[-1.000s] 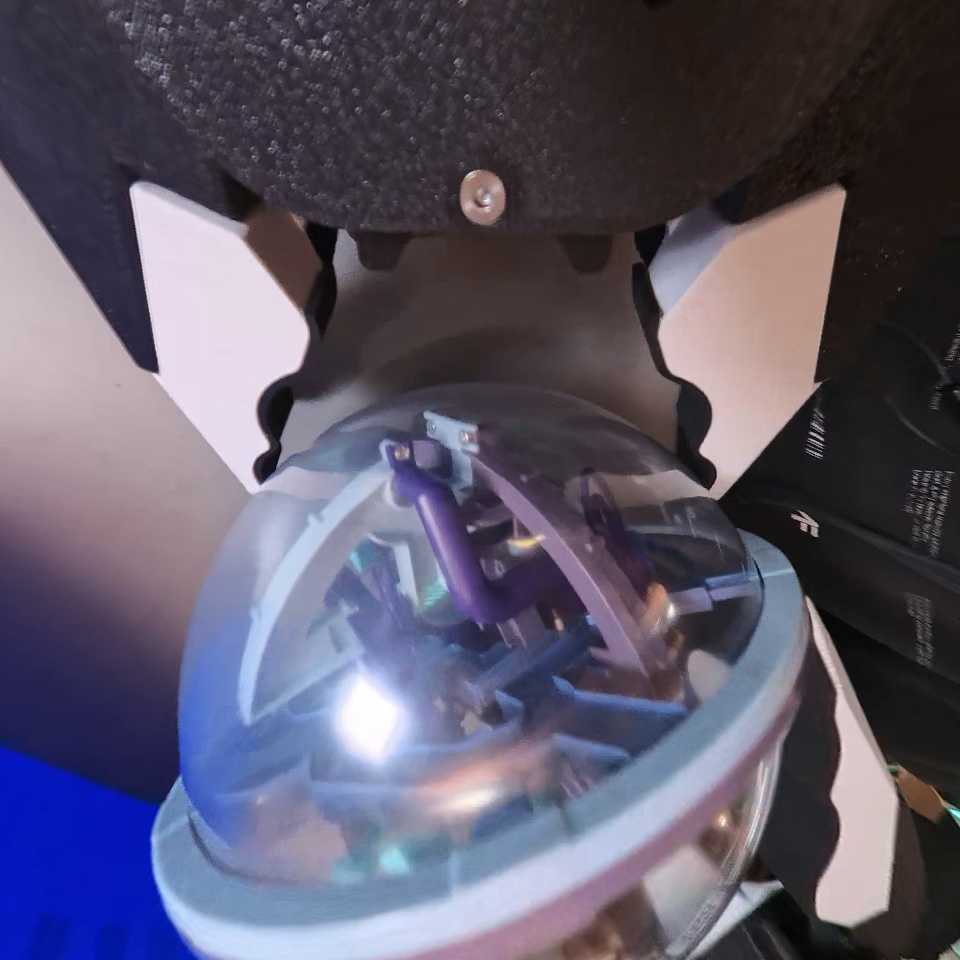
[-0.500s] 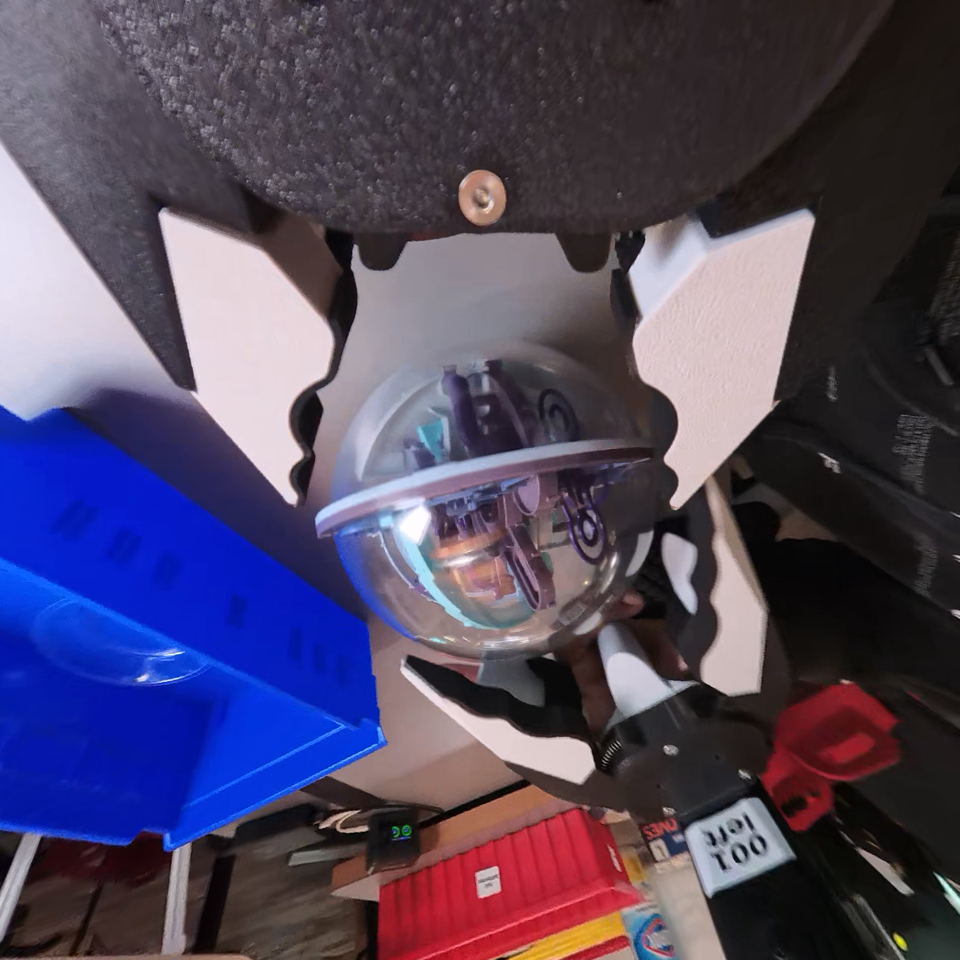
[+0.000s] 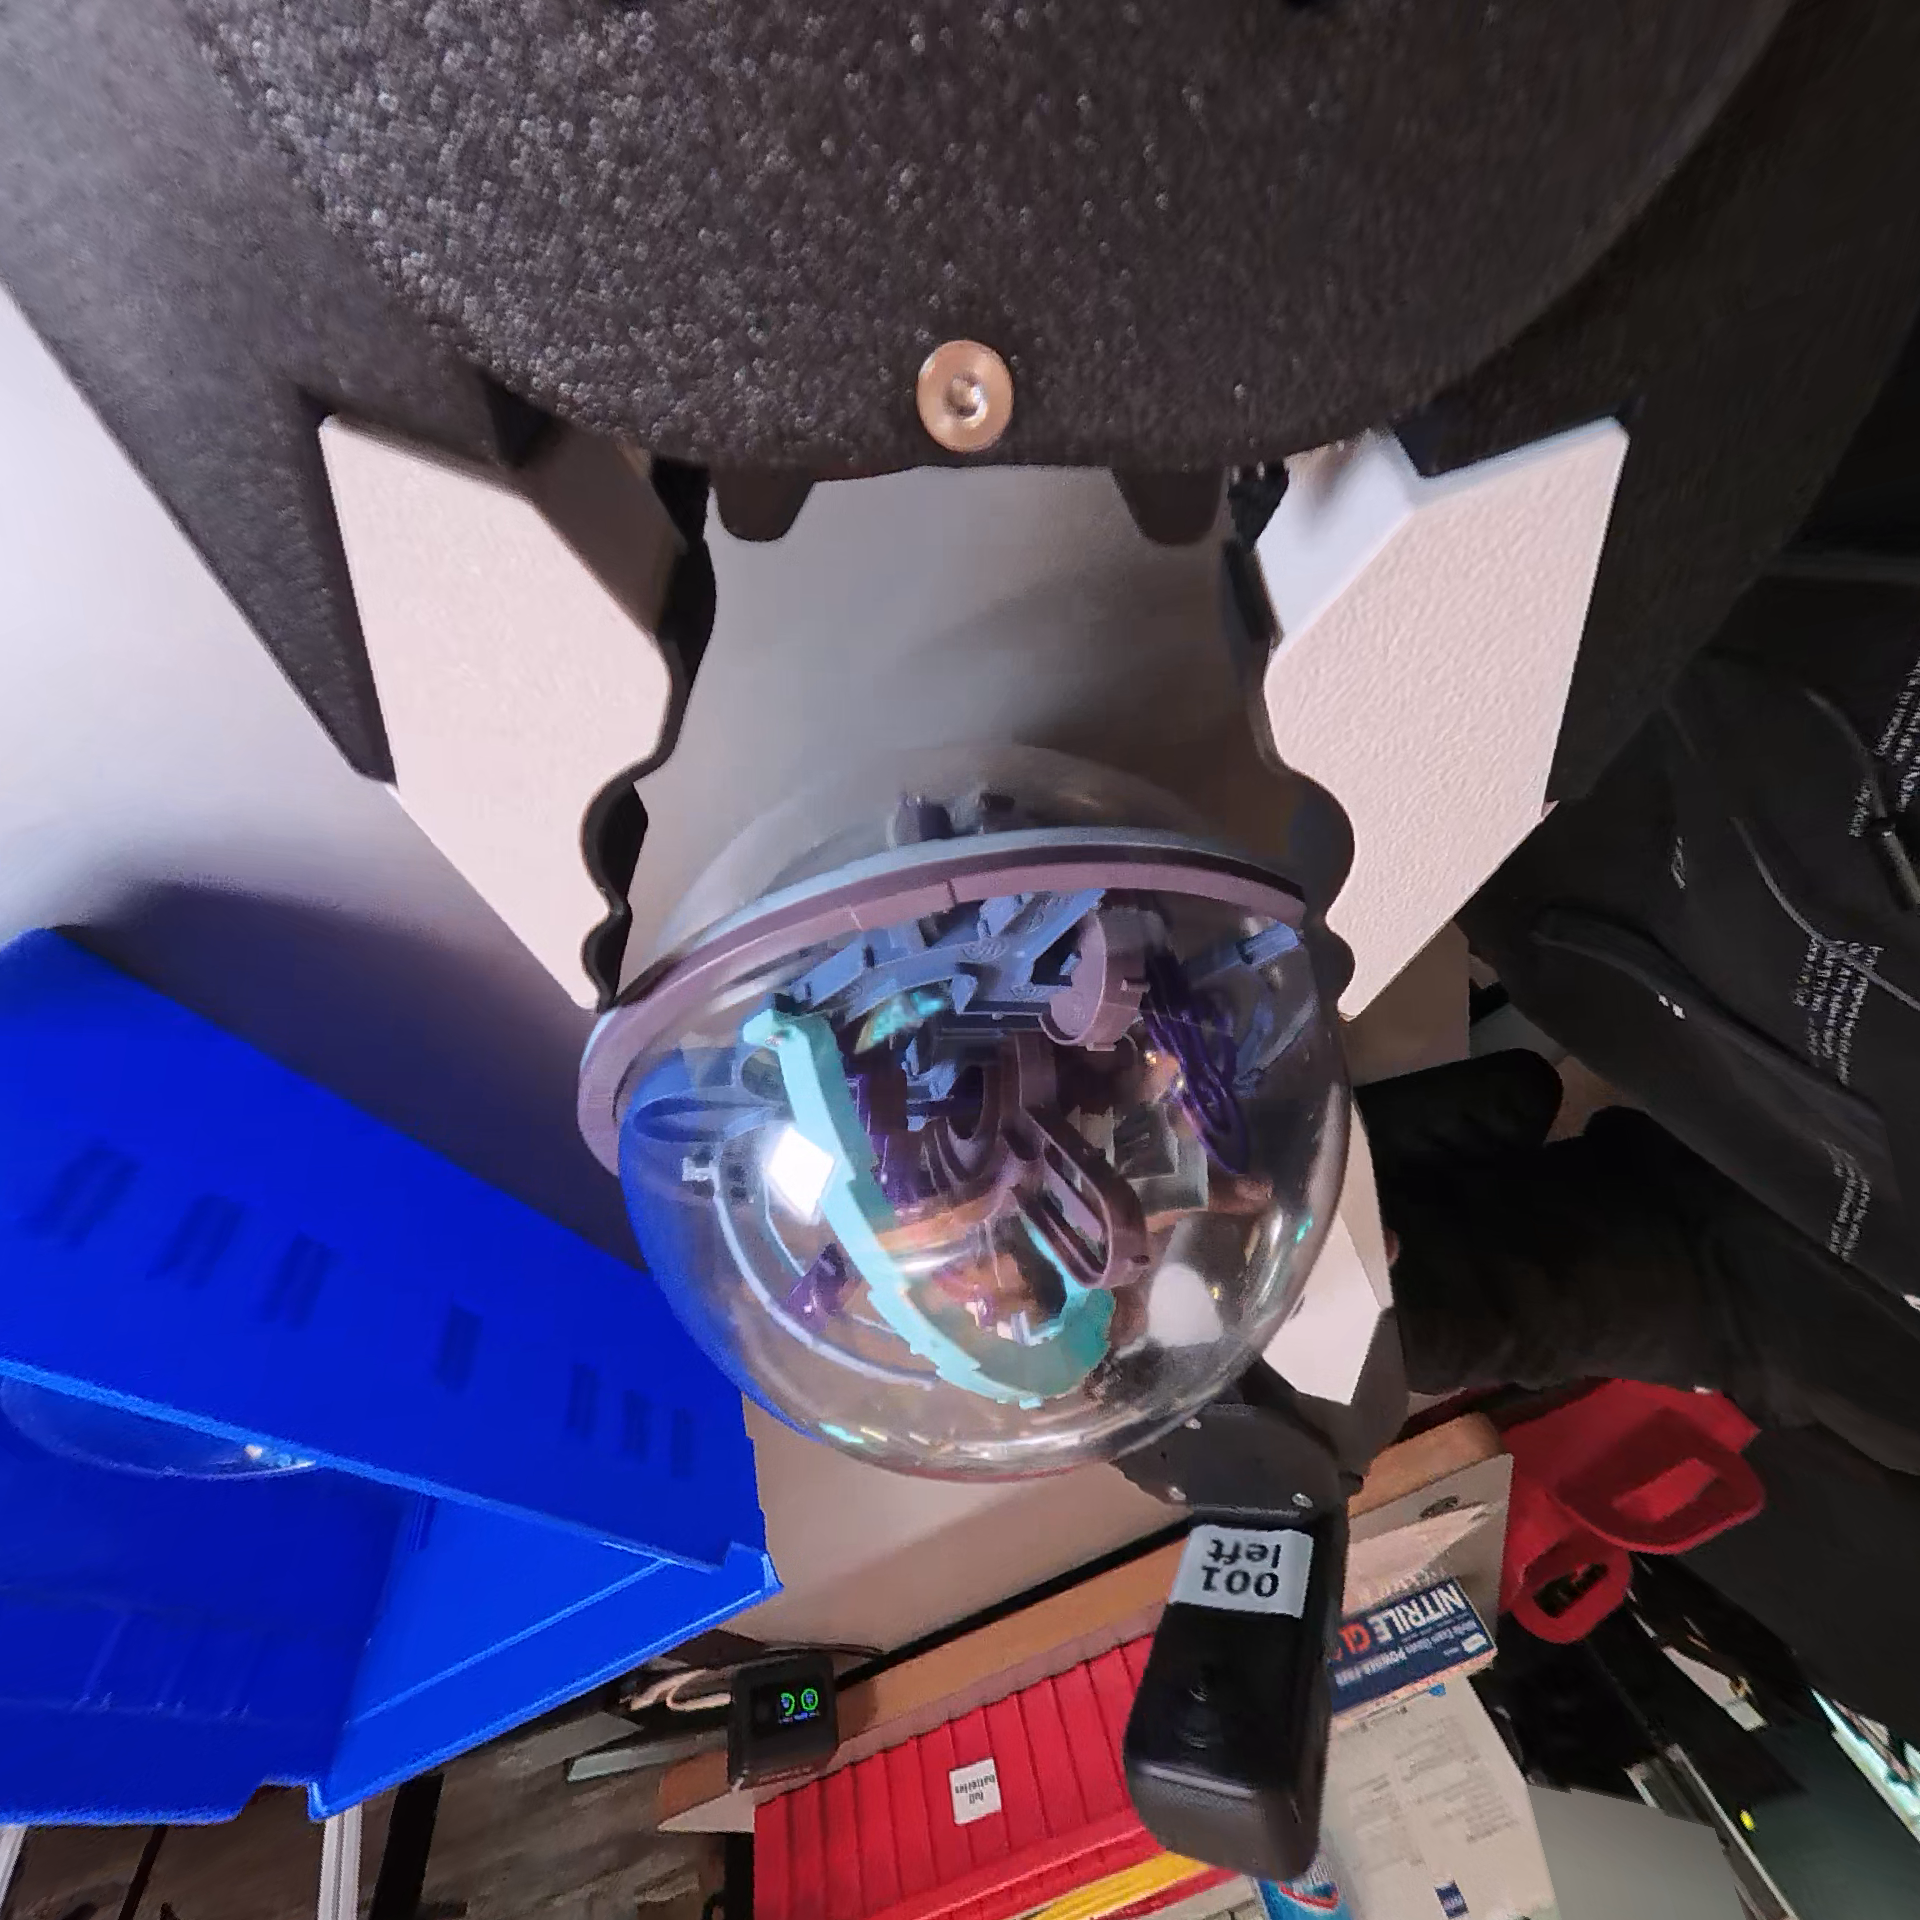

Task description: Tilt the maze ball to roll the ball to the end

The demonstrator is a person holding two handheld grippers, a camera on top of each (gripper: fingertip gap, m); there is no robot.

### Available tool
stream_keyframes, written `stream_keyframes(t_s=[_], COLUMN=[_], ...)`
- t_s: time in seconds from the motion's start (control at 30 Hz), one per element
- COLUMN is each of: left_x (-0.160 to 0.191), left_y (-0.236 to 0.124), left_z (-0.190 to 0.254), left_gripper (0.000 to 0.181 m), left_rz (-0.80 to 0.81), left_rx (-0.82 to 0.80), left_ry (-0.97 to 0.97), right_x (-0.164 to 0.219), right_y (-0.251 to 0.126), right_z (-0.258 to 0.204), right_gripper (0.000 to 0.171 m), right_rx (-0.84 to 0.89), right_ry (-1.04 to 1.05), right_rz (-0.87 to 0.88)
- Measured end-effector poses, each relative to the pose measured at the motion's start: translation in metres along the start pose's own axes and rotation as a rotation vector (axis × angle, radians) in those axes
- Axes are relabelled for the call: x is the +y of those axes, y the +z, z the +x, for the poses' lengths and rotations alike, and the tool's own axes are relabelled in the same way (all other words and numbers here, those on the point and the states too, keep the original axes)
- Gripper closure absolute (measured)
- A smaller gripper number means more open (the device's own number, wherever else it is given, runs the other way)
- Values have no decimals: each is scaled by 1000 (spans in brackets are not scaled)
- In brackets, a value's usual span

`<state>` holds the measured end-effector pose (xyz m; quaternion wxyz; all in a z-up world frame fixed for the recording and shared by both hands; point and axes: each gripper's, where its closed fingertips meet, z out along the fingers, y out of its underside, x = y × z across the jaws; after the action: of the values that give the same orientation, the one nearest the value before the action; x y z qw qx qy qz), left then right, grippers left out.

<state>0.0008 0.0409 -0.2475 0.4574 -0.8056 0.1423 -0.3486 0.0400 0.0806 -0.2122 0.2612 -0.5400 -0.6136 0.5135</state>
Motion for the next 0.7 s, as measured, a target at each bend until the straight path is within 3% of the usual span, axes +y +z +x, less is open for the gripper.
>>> stream_keyframes(t_s=[0.7], left_x=[-30], left_y=[-9], left_z=[1], left_gripper=[38], left_rz=[112], left_rx=[-146], left_ry=[284], right_x=[37], right_y=[17], right_z=[3], right_gripper=[38], right_rx=[-15], right_ry=[8], right_rz=[-89])
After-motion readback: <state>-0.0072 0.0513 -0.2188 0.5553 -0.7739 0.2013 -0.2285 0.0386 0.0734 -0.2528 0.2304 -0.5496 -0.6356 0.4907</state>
